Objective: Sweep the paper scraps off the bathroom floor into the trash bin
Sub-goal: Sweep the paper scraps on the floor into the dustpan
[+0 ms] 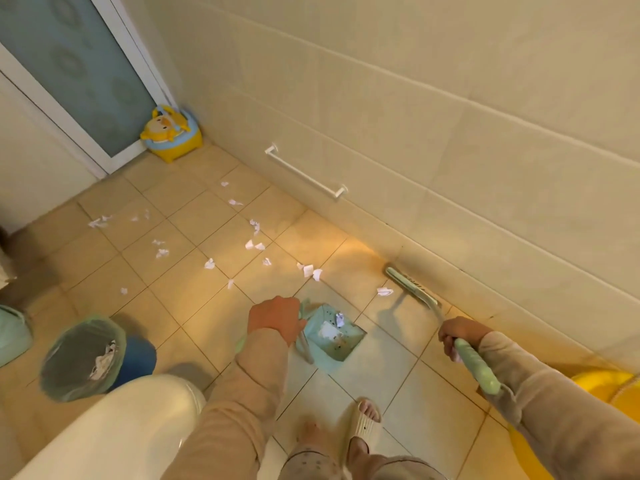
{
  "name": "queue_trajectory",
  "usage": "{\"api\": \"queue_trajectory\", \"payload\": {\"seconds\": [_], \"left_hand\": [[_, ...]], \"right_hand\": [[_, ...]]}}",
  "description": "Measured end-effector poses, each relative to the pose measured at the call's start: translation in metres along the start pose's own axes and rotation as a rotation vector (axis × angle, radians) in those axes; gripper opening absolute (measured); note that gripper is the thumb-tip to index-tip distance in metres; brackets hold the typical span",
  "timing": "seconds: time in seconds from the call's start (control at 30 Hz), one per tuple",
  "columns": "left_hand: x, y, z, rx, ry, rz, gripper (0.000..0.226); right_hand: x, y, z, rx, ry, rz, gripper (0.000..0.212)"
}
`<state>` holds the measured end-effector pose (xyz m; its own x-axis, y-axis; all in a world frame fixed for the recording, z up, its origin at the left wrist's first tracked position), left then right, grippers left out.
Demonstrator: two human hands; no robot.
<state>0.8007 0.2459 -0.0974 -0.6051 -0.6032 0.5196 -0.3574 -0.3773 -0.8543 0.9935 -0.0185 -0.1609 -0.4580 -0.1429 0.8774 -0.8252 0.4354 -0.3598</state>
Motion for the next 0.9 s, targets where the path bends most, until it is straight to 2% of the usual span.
{"api": "queue_trajectory", "payload": {"seconds": [0.17, 0.27, 0.47, 0.63, 0.7, 0.83, 0.9], "left_hand": [[-0.022, -0.017, 0.001, -0.003, 0.002, 0.004, 0.031], [-0.025, -0.019, -0.001, -0.008, 0.006, -0.006, 0.033], [-0.032, -0.025, -0.007, -0.019, 0.013, 0.012, 0.031], [-0.037, -0.030, -0.013, -0.025, 0.008, -0.011, 0.033], [-0.035, -0.030, -0.016, -0.024, 0.010, -0.008, 0.032], [-0.031, -0.029, -0.022, -0.017, 0.023, 0.002, 0.034], [-0.028, -0.029, -0.029, -0.005, 0.025, 0.003, 0.036]], "right_hand": [[-0.003, 0.022, 0.003, -0.047, 0.046, -0.147, 0.025], [0.007, 0.040, 0.011, -0.098, 0.036, -0.167, 0.025], [0.015, 0.079, 0.034, 0.145, 0.155, -0.335, 0.038], [0.031, 0.078, 0.037, 0.011, 0.266, -0.467, 0.055], [0.036, 0.069, 0.033, -0.034, 0.262, -0.463, 0.060], [0.039, 0.060, 0.026, -0.106, 0.227, -0.395, 0.055], [0.040, 0.059, 0.016, -0.069, 0.214, -0.345, 0.049]]}}
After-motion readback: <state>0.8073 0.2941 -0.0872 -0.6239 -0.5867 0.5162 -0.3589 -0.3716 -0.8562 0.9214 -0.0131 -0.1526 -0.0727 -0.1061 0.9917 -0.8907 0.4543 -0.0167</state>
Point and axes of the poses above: each hand's wrist, its own x-axis away from the middle knuckle, its own y-axis out of the palm, z = x × y, the point moved 8 cm from there along -x, towards the middle knuckle, and after that the axes turned 3 degrees about x, right-handed, at the moved point
